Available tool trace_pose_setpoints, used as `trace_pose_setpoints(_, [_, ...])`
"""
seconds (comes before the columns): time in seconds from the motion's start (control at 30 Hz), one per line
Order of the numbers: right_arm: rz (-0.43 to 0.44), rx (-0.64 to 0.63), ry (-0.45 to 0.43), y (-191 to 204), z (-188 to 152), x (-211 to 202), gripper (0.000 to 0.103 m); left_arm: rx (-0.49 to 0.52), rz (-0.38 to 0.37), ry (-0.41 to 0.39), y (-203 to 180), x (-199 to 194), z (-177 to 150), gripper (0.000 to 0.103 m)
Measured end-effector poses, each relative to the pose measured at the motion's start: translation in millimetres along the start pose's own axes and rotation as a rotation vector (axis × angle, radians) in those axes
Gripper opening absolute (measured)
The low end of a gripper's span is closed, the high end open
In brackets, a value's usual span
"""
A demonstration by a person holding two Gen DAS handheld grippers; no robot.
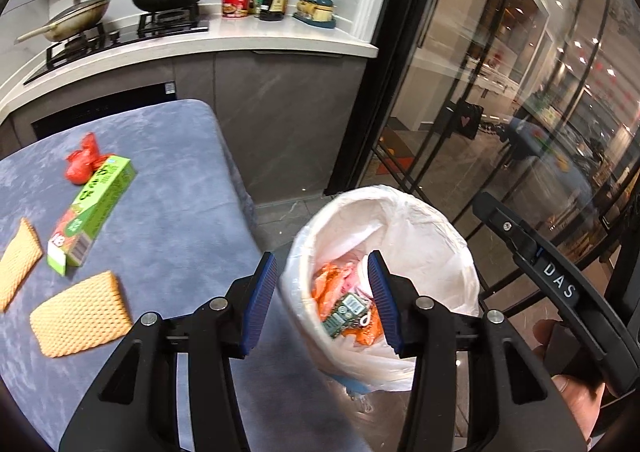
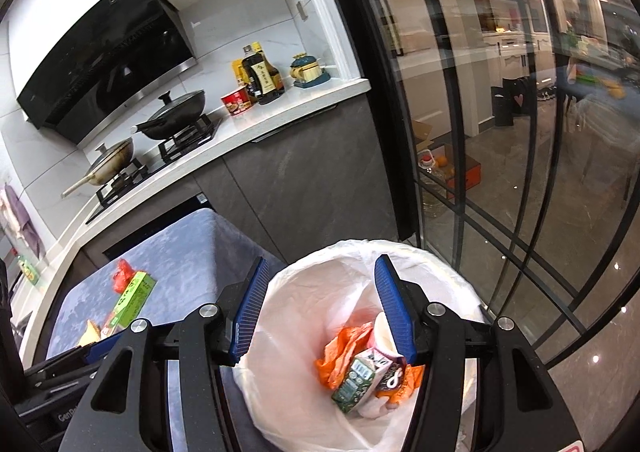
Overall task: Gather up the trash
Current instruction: 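Move both open grippers back to the table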
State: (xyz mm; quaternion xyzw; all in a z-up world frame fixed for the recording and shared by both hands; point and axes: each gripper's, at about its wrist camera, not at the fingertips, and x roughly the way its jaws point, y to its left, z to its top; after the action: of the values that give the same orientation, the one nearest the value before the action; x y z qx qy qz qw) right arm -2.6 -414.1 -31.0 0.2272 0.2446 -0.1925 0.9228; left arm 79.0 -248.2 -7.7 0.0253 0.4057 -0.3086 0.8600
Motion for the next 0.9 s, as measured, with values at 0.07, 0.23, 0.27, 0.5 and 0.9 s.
trace_pose_setpoints(0.07, [0.015, -0.01, 0.003, 9.5, -1.4, 0.3, 0.054, -0.012, 0.012, -0.011, 11.1, -5.9, 0.1, 0.045])
trace_pose_setpoints(0.23, [0.054, -0.049, 0.013, 39.1, -4.3, 4.0, 0.054, -0.053, 0.043, -0.035, 40.6, -20.5, -0.2, 0.045])
trace_pose_setpoints(0.27, [0.065, -0.062, 0.018, 48.6, -6.1, 6.0, 0.054, -0.061, 0.049, -0.038, 45.9, -22.5, 0.6, 0.046])
trace_pose_setpoints(0.5, [0.127, -0.132, 0.054, 104.0, -20.5, 19.6, 0.055, -0.13, 0.133, -0.074, 105.2, -44.2, -5.5, 0.057])
trace_pose_setpoints(0.9, [0.217, -0.227, 0.159, 189.8, -71.3, 43.4, 0.056, -0.307, 0.337, -0.062, 249.3, -78.9, -42.2, 0.067])
